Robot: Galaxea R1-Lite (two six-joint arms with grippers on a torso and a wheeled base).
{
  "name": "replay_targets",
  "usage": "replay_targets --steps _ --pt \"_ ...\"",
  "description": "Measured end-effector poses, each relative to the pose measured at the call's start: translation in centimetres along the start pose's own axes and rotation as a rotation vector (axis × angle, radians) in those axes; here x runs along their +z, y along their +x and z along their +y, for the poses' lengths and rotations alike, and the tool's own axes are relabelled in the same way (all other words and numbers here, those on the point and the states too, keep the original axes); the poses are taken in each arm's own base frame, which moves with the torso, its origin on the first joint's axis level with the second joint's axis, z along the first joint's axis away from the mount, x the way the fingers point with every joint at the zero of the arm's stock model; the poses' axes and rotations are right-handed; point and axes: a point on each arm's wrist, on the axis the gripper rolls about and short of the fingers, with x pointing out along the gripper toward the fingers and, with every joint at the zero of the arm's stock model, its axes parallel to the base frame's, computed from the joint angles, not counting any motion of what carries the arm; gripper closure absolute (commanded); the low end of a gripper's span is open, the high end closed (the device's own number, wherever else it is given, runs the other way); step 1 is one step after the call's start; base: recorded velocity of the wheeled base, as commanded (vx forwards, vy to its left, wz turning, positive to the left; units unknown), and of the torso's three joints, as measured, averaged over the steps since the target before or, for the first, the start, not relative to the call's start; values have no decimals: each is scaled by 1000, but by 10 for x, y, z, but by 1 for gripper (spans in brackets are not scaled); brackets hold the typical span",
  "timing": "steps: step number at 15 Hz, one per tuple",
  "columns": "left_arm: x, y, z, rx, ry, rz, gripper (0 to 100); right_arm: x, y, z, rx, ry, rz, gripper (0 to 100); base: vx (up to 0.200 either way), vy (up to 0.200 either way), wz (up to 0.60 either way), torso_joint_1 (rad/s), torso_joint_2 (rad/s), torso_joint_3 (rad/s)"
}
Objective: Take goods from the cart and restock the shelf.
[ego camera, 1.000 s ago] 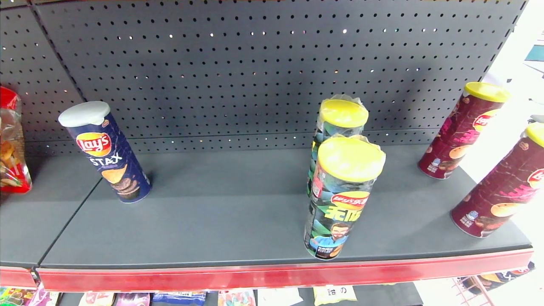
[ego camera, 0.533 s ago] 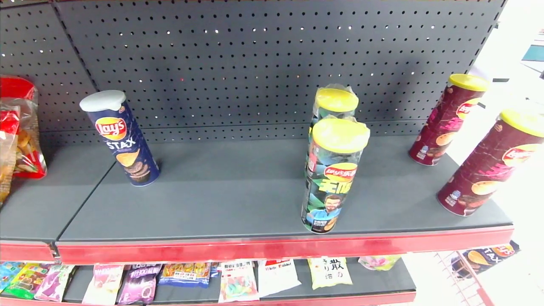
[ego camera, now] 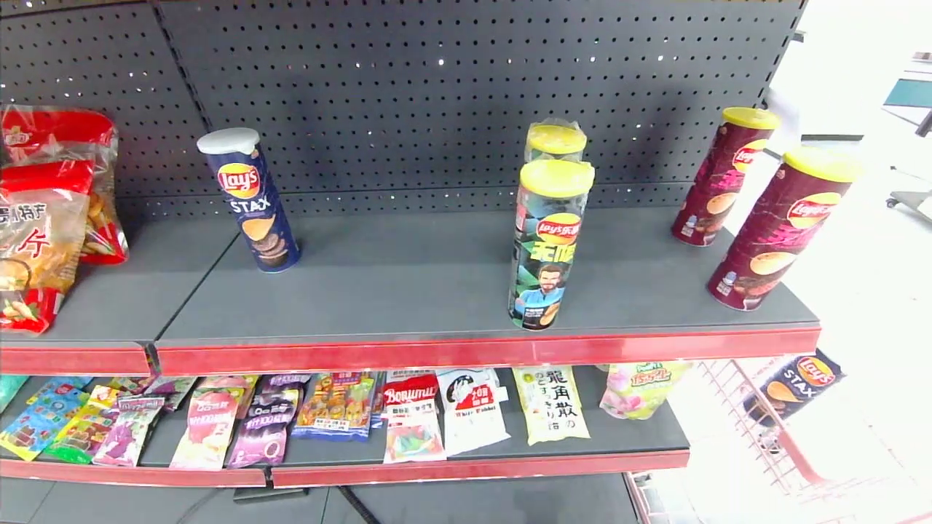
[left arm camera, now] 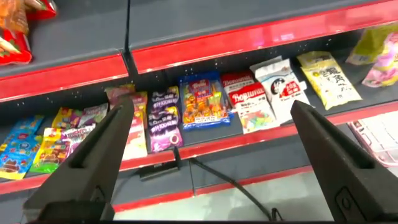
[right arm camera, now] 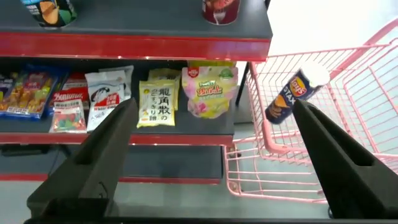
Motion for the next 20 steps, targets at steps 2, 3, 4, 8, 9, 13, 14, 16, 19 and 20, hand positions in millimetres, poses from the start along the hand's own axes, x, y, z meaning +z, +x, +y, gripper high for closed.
replay_targets --steps 2,3,4,8,9,13,14,16,19,20 --pt "-3 -1 0 0 12 -3 0 -1 0 0 1 -2 4 0 0 -200 0 22 7 5" --pt "-5 -1 -1 0 29 -2 0 -1 0 0 1 -1 3 0 0 -200 0 -7 7 2" --pt "-7 -1 -1 -1 45 2 0 -1 0 0 1 -2 3 0 0 -200 0 7 2 -2" --pt "-10 -1 -1 -2 58 1 0 -3 1 0 0 -4 13 0 0 -200 0 7 4 4" --pt "-10 -2 -1 -1 58 -2 0 -4 2 0 1 -4 16 0 0 -200 0 2 7 7" --pt "-12 -2 -2 -1 58 -3 0 -9 2 1 3 -6 25 0 0 -200 0 4 1 4" --pt "-13 -2 -2 -1 58 -1 0 -11 2 1 4 -7 25 0 0 -200 0 2 2 2" --pt "-16 -1 -2 -2 58 5 0 -17 1 0 7 -8 27 0 0 -100 0 1 1 4" --pt "-18 -1 -2 -2 58 10 0 -22 0 0 10 -25 28 0 0 0 0 0 0 0" --pt "-18 -1 -2 -3 57 11 0 -22 0 0 11 -26 29 0 0 0 0 0 0 0"
